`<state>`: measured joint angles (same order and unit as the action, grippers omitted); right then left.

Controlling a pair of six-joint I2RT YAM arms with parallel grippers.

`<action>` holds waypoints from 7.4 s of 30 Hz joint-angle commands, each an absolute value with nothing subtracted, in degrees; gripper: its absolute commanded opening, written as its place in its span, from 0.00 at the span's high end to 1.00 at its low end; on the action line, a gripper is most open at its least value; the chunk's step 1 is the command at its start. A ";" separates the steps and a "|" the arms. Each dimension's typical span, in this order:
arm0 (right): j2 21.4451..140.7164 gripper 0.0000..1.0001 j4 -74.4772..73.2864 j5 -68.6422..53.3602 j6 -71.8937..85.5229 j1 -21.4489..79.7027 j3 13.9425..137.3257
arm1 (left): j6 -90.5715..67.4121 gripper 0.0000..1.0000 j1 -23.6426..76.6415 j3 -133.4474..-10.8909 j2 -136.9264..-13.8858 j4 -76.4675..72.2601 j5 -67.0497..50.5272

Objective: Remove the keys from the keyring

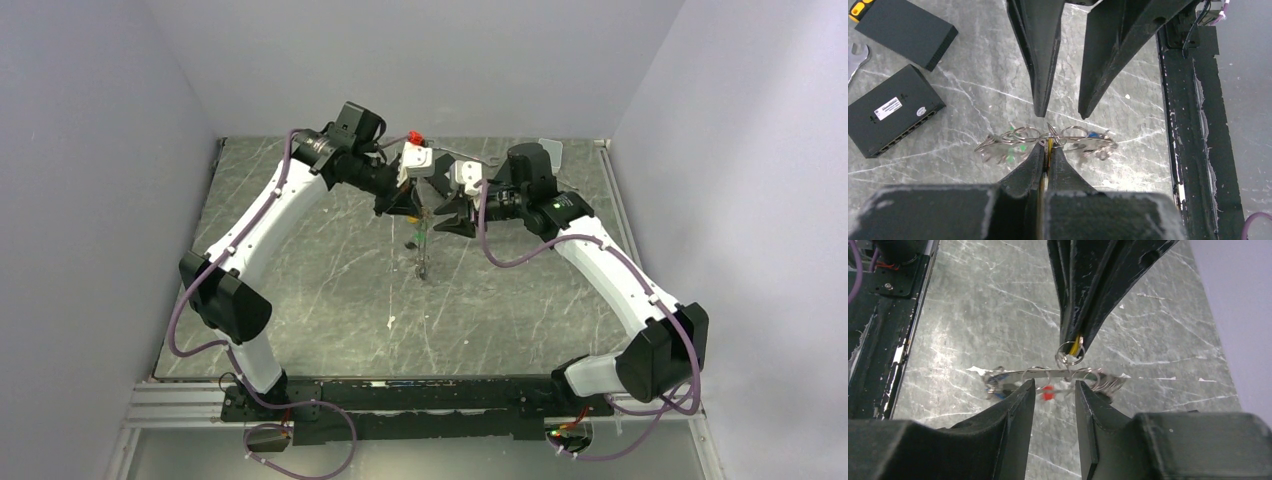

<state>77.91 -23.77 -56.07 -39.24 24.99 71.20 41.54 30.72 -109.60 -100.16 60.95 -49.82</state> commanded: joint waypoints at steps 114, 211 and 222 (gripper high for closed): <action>76.55 0.54 -9.07 -64.50 -18.33 21.42 63.43 | 82.93 1.00 42.68 -83.56 -78.01 46.00 -28.56; 77.55 0.59 -26.63 -66.32 -50.22 27.90 65.52 | 105.71 1.00 47.54 -58.09 -59.49 28.52 -31.95; 77.55 0.58 -35.10 -66.83 -56.55 34.48 66.91 | 113.46 1.00 47.55 -52.79 -56.32 25.26 -35.40</action>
